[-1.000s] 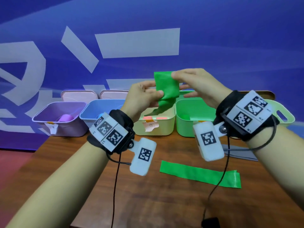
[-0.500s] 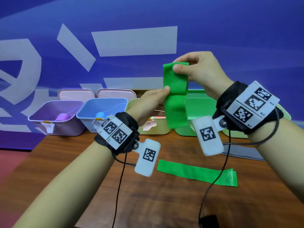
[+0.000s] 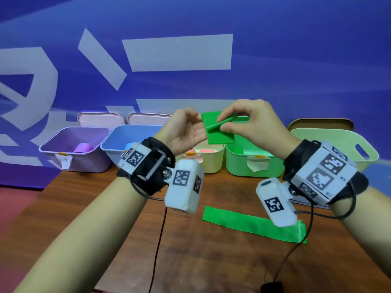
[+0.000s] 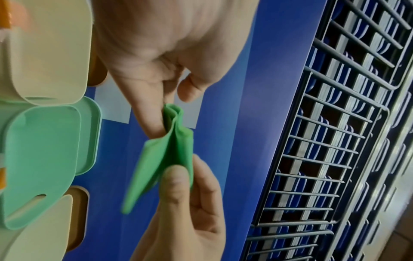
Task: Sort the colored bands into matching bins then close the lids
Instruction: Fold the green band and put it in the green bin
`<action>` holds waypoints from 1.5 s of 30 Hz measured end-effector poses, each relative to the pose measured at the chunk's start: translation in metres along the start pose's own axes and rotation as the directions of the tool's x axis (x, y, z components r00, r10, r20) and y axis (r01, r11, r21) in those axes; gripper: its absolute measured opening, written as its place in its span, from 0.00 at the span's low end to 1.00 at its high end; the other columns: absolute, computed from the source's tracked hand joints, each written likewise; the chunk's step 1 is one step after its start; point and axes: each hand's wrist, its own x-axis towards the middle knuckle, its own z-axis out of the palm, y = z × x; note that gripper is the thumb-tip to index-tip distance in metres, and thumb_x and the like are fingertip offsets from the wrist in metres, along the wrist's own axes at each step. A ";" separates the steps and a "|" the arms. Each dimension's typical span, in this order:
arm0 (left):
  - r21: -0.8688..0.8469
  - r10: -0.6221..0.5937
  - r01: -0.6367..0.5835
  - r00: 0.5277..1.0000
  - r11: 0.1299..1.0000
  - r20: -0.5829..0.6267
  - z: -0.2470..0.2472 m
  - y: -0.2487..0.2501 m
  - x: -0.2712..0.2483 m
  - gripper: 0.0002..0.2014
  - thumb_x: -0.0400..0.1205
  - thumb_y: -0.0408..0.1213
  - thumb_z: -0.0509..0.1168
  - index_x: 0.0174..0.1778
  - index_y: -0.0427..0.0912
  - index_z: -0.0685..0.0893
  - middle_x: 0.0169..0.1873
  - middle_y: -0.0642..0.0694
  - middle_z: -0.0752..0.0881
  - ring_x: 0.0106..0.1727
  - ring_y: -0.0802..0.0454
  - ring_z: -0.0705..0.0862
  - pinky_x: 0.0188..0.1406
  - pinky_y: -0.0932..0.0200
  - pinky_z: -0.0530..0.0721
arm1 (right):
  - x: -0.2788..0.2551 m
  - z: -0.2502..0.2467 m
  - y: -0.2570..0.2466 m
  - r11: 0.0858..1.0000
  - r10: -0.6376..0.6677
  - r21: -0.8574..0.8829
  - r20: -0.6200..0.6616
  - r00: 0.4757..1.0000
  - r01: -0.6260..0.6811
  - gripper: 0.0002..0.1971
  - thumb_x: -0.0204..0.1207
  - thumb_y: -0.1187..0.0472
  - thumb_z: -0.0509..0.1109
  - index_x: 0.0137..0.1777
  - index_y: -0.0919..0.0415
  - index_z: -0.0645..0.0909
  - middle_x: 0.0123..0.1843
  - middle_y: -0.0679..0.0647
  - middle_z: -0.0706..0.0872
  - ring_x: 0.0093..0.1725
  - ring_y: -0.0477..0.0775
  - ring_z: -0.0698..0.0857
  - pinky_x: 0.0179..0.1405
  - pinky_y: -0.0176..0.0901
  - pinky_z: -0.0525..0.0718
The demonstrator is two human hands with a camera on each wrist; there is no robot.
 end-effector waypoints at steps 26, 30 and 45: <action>0.098 0.495 -0.491 0.869 0.866 -0.021 0.005 -0.006 0.008 0.13 0.83 0.20 0.53 0.60 0.36 0.75 0.42 0.43 0.85 0.40 0.54 0.86 0.48 0.60 0.85 | 0.026 0.024 0.012 0.719 0.469 0.561 0.045 0.882 -0.410 0.10 0.79 0.59 0.67 0.58 0.61 0.77 0.49 0.53 0.84 0.45 0.47 0.86 0.42 0.38 0.86; 0.159 0.430 -0.426 0.903 0.891 0.005 0.005 -0.007 0.009 0.09 0.84 0.29 0.58 0.57 0.34 0.79 0.42 0.42 0.86 0.42 0.52 0.87 0.55 0.53 0.84 | 0.024 0.022 0.011 0.767 0.412 0.530 0.025 0.911 -0.361 0.00 0.78 0.65 0.67 0.47 0.60 0.79 0.38 0.53 0.84 0.30 0.41 0.85 0.31 0.36 0.86; 0.276 0.514 -0.483 0.857 0.831 -0.045 -0.004 -0.012 0.018 0.08 0.82 0.21 0.59 0.46 0.39 0.74 0.39 0.42 0.84 0.35 0.54 0.86 0.40 0.58 0.87 | 0.015 0.024 0.028 0.718 0.480 0.572 0.007 0.877 -0.397 0.17 0.75 0.63 0.72 0.60 0.55 0.71 0.53 0.54 0.82 0.49 0.50 0.84 0.48 0.42 0.83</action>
